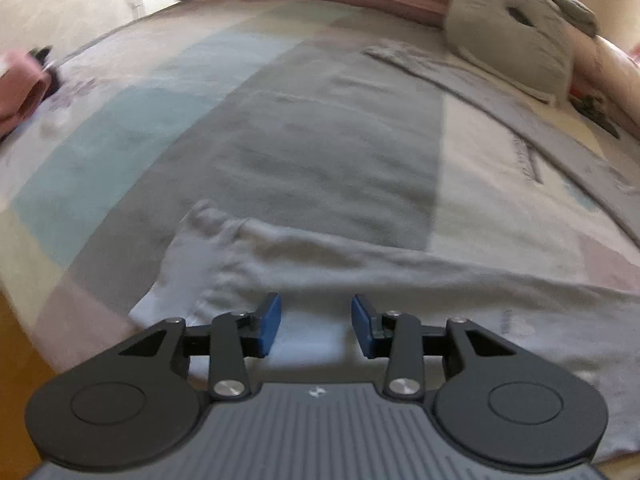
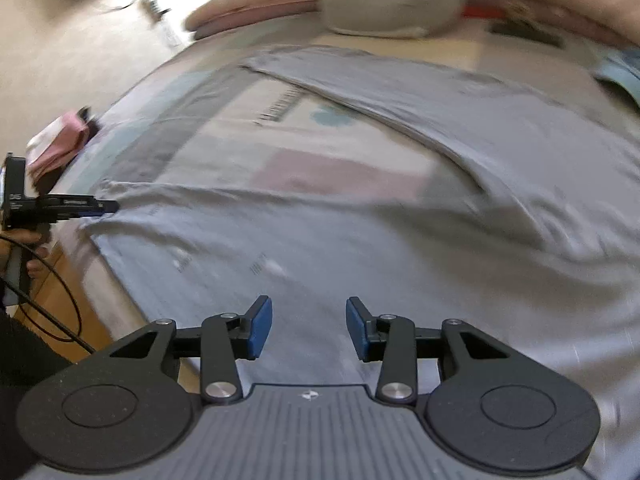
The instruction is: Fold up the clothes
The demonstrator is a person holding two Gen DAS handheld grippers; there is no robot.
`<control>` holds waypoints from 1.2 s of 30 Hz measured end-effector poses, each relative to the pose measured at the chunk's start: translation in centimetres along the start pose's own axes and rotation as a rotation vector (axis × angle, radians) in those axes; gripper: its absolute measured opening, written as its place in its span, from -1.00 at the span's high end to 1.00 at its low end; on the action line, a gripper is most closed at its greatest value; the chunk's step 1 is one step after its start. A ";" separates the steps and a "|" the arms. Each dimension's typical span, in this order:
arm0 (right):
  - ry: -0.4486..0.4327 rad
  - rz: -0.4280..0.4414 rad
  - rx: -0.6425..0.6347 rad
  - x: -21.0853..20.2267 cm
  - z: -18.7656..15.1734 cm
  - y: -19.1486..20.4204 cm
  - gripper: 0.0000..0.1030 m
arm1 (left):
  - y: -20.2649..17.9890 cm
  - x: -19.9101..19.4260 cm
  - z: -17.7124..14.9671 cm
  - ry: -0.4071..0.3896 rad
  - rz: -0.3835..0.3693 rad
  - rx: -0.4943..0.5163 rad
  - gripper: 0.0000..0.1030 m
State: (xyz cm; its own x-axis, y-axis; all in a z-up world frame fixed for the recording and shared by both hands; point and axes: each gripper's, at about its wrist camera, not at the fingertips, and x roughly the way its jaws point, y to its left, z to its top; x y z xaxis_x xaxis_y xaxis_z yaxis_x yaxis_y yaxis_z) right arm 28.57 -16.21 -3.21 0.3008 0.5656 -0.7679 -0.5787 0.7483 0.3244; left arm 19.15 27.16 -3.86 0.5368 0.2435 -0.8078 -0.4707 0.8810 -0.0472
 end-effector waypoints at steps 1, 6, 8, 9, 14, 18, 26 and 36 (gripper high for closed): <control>-0.002 -0.009 0.032 -0.7 -0.9 -0.5 0.11 | -0.9 -0.5 0.5 -0.021 -0.013 0.018 0.24; -0.027 -0.031 0.221 -4.6 -5.4 -3.6 0.11 | -6.3 -1.7 2.2 -0.076 -0.108 0.115 0.08; -0.045 -0.047 0.301 -6.2 -7.3 -4.9 0.11 | -9.0 -1.8 1.9 -0.077 -0.158 0.166 0.06; -0.059 -0.069 0.346 -6.9 -8.2 -5.7 0.11 | -10.5 -1.7 1.6 -0.073 -0.182 0.188 0.06; -0.177 -0.118 0.611 -9.7 -12.8 -10.8 0.10 | -16.0 -1.6 0.5 -0.029 -0.274 0.243 0.06; -0.301 -0.038 0.804 -9.9 -15.5 -14.5 0.13 | -19.4 -2.8 -0.2 -0.031 -0.310 0.307 0.06; -0.516 -0.055 0.951 -10.5 -17.9 -17.0 0.13 | -22.3 -5.2 -0.7 -0.067 -0.310 0.382 0.00; -0.446 -0.237 0.724 -10.4 -16.3 -15.4 0.93 | -24.9 -5.0 -0.9 -0.049 -0.329 0.443 0.00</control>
State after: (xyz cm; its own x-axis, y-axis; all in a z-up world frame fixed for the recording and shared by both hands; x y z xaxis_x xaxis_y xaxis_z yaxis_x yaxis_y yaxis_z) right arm 22.04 -39.27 -9.20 0.7071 0.3374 -0.6214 0.1132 0.8135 0.5704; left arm 27.54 3.65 0.84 0.6430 -0.0645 -0.7631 0.0611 0.9976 -0.0328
